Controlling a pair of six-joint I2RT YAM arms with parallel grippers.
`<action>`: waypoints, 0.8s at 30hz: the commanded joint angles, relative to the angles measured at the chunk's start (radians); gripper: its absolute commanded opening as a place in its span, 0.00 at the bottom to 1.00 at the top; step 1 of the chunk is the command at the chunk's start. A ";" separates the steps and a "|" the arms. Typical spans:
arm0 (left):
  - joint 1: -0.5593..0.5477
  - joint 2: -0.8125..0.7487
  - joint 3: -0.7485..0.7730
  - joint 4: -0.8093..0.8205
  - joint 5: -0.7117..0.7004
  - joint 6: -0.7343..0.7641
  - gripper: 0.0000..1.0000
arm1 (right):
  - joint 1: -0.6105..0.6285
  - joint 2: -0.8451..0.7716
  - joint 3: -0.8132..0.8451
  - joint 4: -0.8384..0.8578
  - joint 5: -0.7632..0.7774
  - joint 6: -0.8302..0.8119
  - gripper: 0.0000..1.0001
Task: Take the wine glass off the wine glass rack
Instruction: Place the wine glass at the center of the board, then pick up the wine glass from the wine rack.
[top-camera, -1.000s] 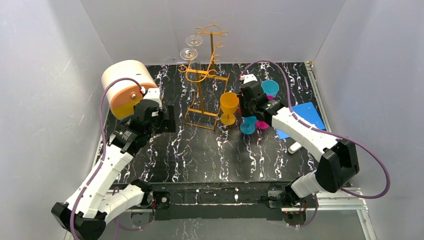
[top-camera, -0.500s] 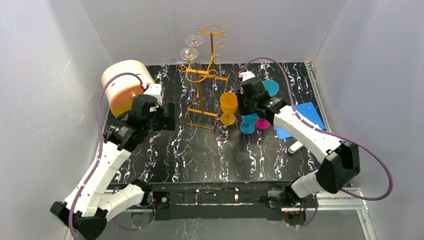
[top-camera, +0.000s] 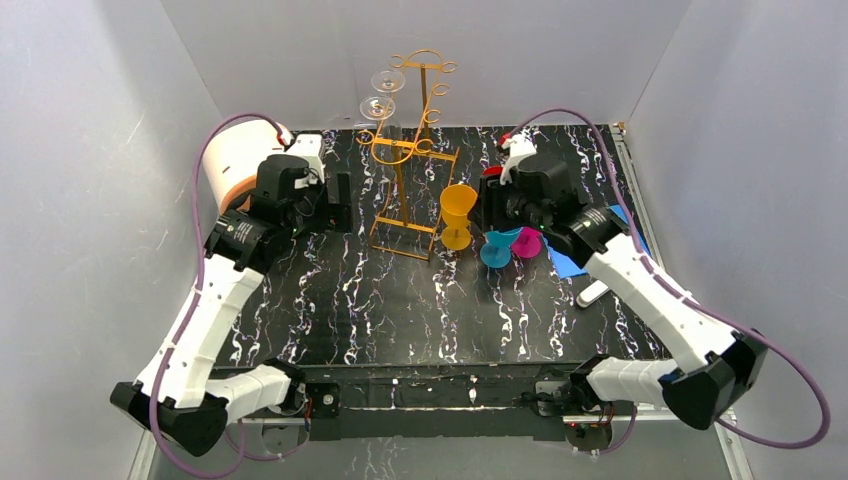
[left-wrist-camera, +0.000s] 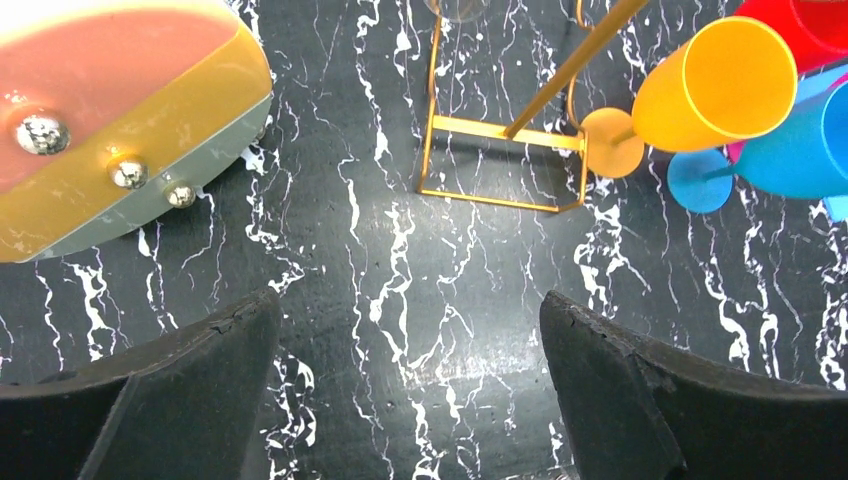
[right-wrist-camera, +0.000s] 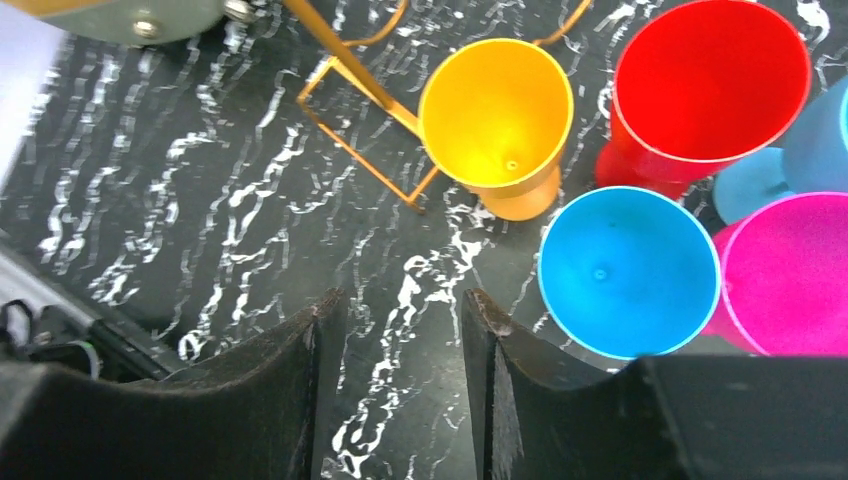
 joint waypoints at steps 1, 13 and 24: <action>0.027 0.023 0.052 0.013 0.037 -0.023 0.98 | -0.003 -0.098 -0.046 0.038 -0.142 0.075 0.56; 0.086 0.209 0.279 0.089 0.053 -0.047 0.98 | -0.004 -0.364 -0.322 0.366 -0.474 0.303 0.72; 0.113 0.351 0.442 0.220 0.103 -0.083 0.95 | -0.004 -0.358 -0.322 0.332 -0.395 0.343 0.74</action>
